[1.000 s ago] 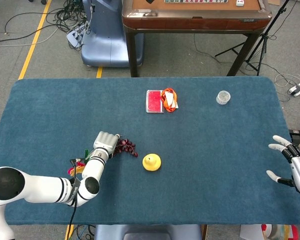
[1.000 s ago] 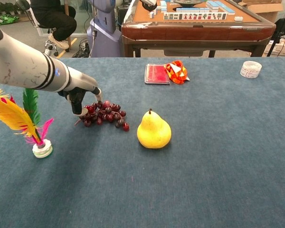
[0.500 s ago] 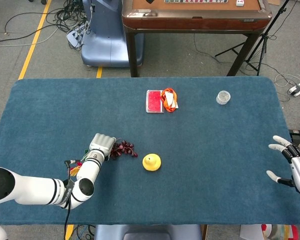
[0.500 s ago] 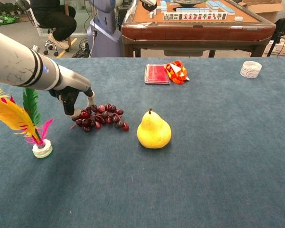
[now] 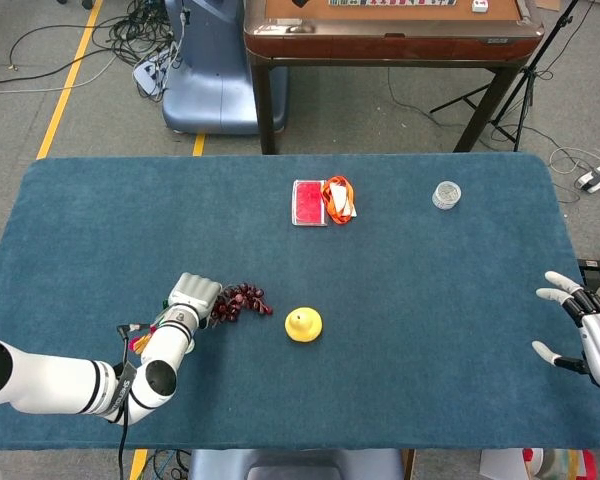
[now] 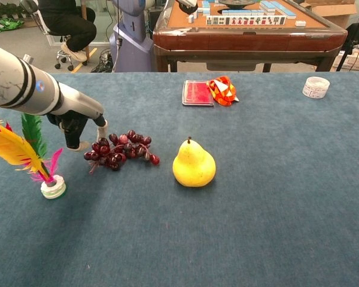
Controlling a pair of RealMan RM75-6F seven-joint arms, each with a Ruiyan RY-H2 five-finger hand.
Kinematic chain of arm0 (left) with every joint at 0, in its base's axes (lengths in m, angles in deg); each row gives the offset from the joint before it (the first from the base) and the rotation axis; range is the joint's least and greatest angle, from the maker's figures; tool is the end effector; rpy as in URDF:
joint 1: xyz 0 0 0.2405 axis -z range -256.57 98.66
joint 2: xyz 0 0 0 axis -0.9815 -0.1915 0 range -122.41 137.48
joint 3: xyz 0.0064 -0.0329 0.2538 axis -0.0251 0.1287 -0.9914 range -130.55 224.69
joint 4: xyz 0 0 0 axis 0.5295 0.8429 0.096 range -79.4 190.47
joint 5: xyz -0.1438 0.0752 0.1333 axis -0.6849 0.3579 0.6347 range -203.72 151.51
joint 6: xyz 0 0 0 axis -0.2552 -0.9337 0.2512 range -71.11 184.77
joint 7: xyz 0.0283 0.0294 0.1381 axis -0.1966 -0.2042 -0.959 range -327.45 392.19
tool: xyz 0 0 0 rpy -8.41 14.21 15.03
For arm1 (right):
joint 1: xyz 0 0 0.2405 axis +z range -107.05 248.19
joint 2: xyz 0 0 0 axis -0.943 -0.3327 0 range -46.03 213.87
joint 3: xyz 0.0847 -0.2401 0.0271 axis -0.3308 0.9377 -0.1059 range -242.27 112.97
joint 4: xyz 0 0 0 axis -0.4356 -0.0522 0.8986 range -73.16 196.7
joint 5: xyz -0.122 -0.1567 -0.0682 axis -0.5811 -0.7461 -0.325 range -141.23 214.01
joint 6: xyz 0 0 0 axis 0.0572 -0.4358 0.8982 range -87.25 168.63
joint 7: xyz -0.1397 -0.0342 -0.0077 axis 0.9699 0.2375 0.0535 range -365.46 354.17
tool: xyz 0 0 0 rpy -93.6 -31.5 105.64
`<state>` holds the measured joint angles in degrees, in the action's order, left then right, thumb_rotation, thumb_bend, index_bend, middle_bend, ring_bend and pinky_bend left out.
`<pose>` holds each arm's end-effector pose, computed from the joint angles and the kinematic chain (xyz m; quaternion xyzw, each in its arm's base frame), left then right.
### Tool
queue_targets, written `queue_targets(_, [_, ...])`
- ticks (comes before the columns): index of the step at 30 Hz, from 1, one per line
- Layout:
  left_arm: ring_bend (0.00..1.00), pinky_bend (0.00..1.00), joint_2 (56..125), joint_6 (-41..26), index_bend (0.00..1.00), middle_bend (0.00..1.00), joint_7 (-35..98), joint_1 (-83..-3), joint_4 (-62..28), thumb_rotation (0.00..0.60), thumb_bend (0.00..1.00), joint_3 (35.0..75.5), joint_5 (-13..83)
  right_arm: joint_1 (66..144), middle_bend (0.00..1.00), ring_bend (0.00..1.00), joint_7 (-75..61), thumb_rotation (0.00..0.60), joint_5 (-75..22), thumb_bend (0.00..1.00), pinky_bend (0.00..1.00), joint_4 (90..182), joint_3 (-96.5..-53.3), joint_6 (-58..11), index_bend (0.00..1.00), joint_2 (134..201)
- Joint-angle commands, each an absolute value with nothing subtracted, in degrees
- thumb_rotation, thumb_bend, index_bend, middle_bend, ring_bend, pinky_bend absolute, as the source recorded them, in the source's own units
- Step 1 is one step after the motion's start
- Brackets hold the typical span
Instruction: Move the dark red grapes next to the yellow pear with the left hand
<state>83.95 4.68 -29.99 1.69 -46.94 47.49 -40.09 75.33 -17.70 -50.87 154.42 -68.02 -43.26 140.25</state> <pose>-0.0841 0.3561 0.0042 -0.8066 -0.3866 -0.0224 0.4467 -0.3159 -0.1830 0.2004 0.5840 -0.4092 0.4140 0.5658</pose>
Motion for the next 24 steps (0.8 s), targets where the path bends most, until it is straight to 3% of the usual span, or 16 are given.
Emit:
queue_targets(1, [1.00, 1.00, 83.18, 4.86, 0.30, 1.00, -30.03, 1.84, -47.84, 0.600, 0.55, 47.01, -40.06, 75.34, 0.17, 0.17, -17.67, 0.600, -50.86, 0.11, 0.31, 154.43, -68.03, -43.24, 0.29, 140.26])
queue_targets(12, [1.00, 1.00, 81.35, 6.25, 0.47, 1.00, -29.54, 2.63, -48.79, 0.600, 0.55, 45.84, -41.19, 75.32, 0.17, 0.17, -17.52, 0.600, -50.85, 0.11, 0.31, 154.44, -68.01, -43.23, 0.29, 140.32])
queue_targets(19, [1.00, 1.00, 81.30, 4.01, 0.24, 1.00, -24.67, 1.03, -48.44, 0.600, 0.55, 47.85, -35.30, 75.41, 0.17, 0.17, -17.41, 0.600, -50.76, 0.11, 0.31, 154.37, -68.02, -43.03, 0.29, 140.40])
queue_targets(24, [1.00, 1.00, 82.21, 3.96, 0.15, 1.00, -22.04, 0.22, -47.70, 0.600, 0.55, 49.18, -32.10, 75.41, 0.17, 0.17, -17.33, 0.600, -50.67, 0.11, 0.31, 154.36, -68.05, -43.01, 0.29, 140.47])
